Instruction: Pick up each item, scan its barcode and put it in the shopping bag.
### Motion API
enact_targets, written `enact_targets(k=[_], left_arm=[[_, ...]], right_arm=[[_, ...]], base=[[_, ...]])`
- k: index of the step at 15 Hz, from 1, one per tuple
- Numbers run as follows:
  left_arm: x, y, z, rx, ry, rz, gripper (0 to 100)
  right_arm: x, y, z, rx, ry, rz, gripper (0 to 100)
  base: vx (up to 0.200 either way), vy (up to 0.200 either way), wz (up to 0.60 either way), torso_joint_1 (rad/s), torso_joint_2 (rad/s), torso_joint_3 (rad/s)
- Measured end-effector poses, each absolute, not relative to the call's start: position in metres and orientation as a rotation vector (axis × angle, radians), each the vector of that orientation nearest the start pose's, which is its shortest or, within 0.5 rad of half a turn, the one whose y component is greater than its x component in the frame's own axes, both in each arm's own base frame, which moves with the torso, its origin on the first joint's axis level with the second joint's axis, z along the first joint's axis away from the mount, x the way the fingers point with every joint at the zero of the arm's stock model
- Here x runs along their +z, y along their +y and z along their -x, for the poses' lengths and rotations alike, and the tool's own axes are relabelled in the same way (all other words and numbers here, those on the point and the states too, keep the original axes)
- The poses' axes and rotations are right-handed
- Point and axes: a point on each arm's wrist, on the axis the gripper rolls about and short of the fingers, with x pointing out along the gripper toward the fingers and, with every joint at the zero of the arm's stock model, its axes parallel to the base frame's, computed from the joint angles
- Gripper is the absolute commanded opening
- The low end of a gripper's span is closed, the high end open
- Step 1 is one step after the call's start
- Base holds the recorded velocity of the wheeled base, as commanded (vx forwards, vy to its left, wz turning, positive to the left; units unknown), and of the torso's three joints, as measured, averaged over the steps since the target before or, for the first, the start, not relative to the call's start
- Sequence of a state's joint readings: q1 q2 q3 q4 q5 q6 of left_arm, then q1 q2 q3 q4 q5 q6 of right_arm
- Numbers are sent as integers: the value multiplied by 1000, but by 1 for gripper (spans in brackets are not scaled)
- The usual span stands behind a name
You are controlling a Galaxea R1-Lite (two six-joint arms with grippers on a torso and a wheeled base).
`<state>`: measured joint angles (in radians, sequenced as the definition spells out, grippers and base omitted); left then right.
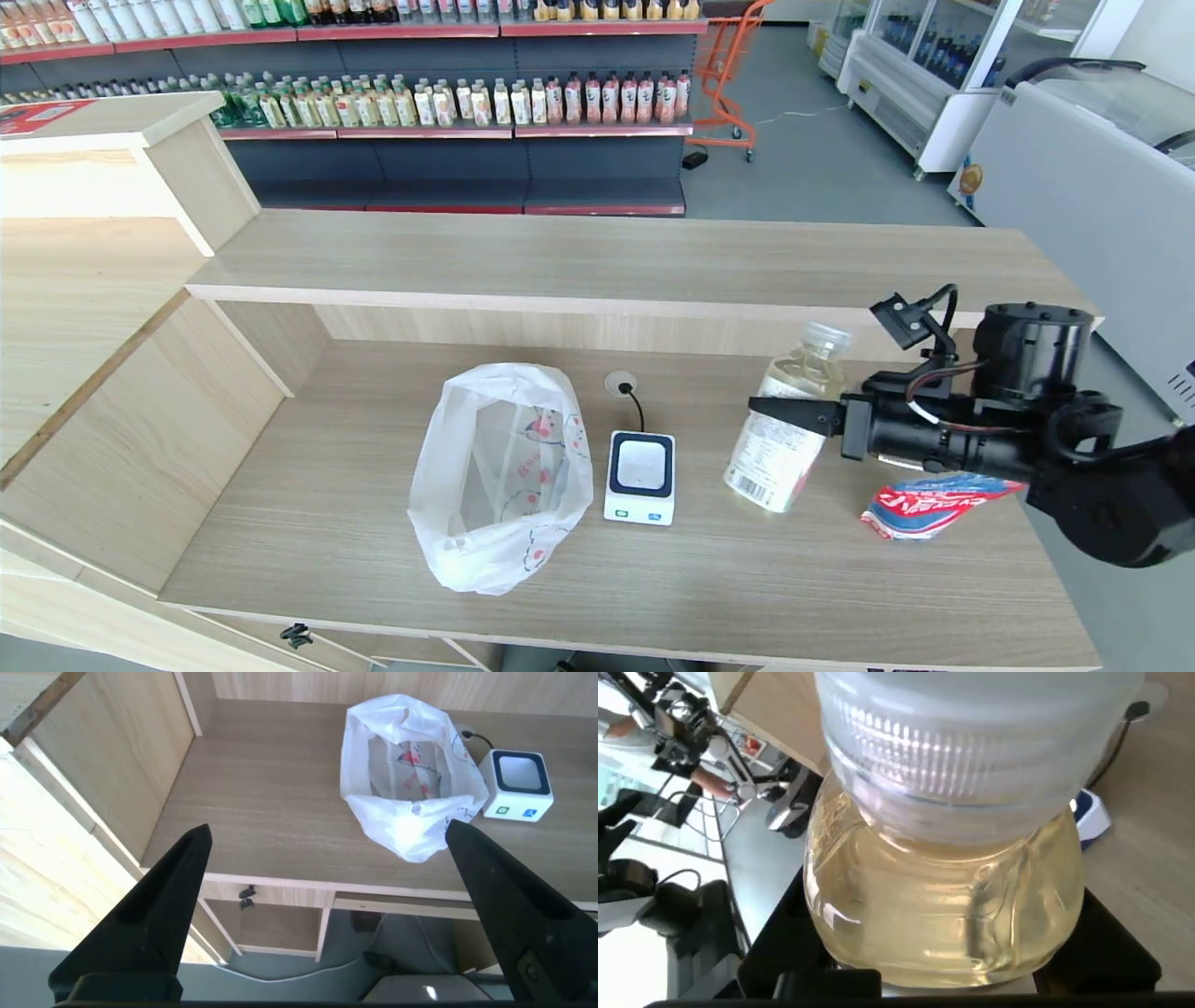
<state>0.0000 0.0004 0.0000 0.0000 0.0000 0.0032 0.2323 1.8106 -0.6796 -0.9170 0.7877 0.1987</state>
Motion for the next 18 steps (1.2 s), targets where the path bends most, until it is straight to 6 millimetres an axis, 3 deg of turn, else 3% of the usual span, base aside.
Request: enact_targets(k=[2, 7, 13, 18], left_arm=[[75, 0, 23, 0, 0, -3, 100], [75, 0, 23, 0, 0, -3, 100], [75, 0, 23, 0, 0, -3, 100], [75, 0, 23, 0, 0, -3, 100]], right_arm=[[158, 82, -260, 1135, 348, -275, 0], [182, 103, -223, 1263, 298, -252, 0], [199, 133, -220, 1218, 279, -299, 0], [195, 143, -225, 1183, 284, -297, 0]], base=[[0, 0, 0, 0, 0, 0], [0, 0, 0, 0, 0, 0], [0, 0, 0, 0, 0, 0], [0, 0, 0, 0, 0, 0]])
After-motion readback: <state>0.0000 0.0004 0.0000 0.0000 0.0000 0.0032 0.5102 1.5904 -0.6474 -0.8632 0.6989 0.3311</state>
